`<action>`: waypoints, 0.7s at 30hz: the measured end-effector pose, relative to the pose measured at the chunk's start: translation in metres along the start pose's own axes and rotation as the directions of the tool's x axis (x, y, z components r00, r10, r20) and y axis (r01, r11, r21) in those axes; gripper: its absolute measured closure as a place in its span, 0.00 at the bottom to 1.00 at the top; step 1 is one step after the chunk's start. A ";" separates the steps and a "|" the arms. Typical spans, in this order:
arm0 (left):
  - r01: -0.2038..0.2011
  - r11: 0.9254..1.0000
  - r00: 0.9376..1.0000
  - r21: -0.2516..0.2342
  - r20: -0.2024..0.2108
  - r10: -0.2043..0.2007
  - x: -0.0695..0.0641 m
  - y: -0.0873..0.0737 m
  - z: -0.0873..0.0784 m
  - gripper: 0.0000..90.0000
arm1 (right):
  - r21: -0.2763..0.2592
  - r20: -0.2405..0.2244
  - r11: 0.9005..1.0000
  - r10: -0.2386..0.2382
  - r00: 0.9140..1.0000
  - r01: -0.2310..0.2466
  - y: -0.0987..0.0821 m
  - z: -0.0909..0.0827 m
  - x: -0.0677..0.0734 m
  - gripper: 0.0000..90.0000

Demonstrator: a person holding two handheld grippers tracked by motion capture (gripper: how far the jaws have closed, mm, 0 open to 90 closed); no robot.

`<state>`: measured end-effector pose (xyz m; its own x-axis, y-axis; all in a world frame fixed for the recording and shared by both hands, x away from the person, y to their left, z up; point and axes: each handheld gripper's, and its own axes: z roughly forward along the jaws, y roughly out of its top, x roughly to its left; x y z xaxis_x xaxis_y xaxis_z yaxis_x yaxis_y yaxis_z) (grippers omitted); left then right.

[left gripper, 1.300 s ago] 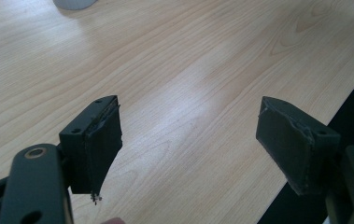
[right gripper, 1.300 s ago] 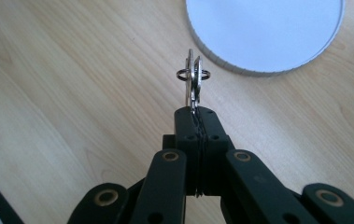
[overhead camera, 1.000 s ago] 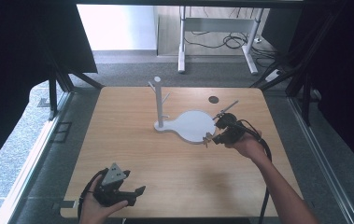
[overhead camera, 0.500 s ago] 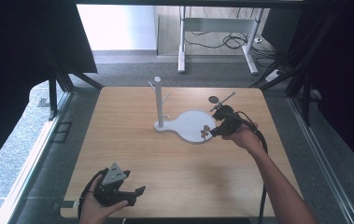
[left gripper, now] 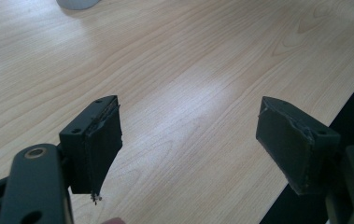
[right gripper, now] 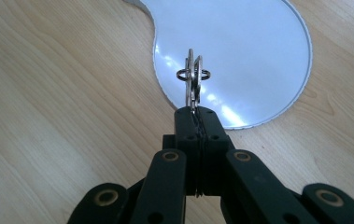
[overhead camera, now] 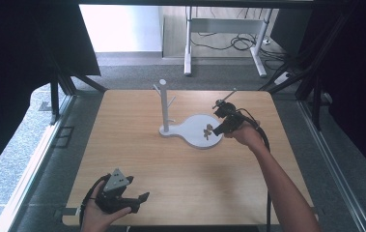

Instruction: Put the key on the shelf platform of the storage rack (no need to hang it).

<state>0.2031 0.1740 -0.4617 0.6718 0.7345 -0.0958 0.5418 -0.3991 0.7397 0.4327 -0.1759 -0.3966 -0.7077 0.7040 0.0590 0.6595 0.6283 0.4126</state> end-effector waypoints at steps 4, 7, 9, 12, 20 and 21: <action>0.003 1.000 1.000 0.000 0.000 -0.003 0.001 0.000 -0.001 0.25 | -0.007 -0.006 1.000 0.012 1.000 -0.012 0.005 0.003 -0.005 0.99; 0.004 1.000 1.000 -0.001 -0.001 -0.004 0.002 0.000 -0.001 0.25 | -0.004 -0.004 1.000 0.014 1.000 -0.014 0.011 0.006 -0.008 0.99; 0.005 1.000 1.000 -0.001 0.003 -0.005 0.001 0.000 -0.001 0.25 | 0.000 -0.003 1.000 0.013 1.000 -0.013 0.014 0.009 -0.009 0.99; 0.002 1.000 1.000 -0.009 0.006 -0.002 0.000 0.000 -0.002 0.25 | 0.005 -0.007 1.000 0.009 1.000 -0.009 0.018 0.014 -0.010 0.99; 0.009 1.000 1.000 -0.010 -0.001 -0.009 0.002 -0.001 -0.004 0.25 | 0.021 -0.013 0.999 0.027 1.000 -0.026 0.026 0.029 -0.016 0.99; 0.009 1.000 1.000 -0.012 -0.001 -0.009 0.002 -0.001 -0.004 0.25 | 0.021 -0.016 0.999 0.029 0.999 -0.029 0.027 0.030 -0.016 0.99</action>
<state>0.2025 0.1782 -0.4598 0.6662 0.7388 -0.1020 0.5422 -0.3859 0.7464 0.4695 -0.1605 -0.4138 -0.6920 0.7168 0.0854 0.6849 0.6146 0.3913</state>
